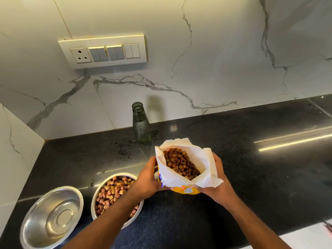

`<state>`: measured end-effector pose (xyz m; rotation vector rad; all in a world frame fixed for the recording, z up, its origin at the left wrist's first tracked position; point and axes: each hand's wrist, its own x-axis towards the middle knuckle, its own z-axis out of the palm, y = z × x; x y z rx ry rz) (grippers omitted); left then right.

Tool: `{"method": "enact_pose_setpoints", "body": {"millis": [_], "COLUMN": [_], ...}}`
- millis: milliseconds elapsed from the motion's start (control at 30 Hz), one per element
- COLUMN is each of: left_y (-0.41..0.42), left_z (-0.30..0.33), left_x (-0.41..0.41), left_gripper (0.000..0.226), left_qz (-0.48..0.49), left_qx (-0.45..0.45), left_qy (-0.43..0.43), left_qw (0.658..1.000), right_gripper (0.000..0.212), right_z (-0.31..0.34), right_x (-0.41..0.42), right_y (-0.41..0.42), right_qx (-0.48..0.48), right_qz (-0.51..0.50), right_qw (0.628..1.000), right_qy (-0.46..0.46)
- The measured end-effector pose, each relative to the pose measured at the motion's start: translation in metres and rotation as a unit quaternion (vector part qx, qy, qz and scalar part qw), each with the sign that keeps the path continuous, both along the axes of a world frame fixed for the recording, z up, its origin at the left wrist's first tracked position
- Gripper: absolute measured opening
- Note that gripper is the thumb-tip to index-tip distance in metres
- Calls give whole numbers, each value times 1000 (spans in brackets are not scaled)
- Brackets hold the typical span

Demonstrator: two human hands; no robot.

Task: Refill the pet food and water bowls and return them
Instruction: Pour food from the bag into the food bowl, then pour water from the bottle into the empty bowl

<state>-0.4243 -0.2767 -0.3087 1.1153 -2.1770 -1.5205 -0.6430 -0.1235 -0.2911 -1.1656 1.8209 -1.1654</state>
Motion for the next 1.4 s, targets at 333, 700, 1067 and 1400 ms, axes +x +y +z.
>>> {"method": "enact_pose_setpoints", "body": {"millis": [333,700,1067,1400], "left_y": [5,9,-33,-63], "left_z": [18,48,56,47], "left_x": [45,109,160,180], "left_gripper": [119,119,108,111], "left_qz": [-5,90,213,274], "left_qx": [7,-17,-36,-10], "left_qy": [51,113,122,141], "left_qw": [999,989,969,951], "right_gripper": [129,110,107,116], "right_z": [24,86,82,14], "right_x": [15,84,165,180], "right_y": [34,-9,-153,-243], "right_qx": [-62,-103,-120,-30], "right_qz": [-2,-1,-2,-181], "right_qw": [998,985,991,981], "right_qy": [32,136,-61,-67]}}
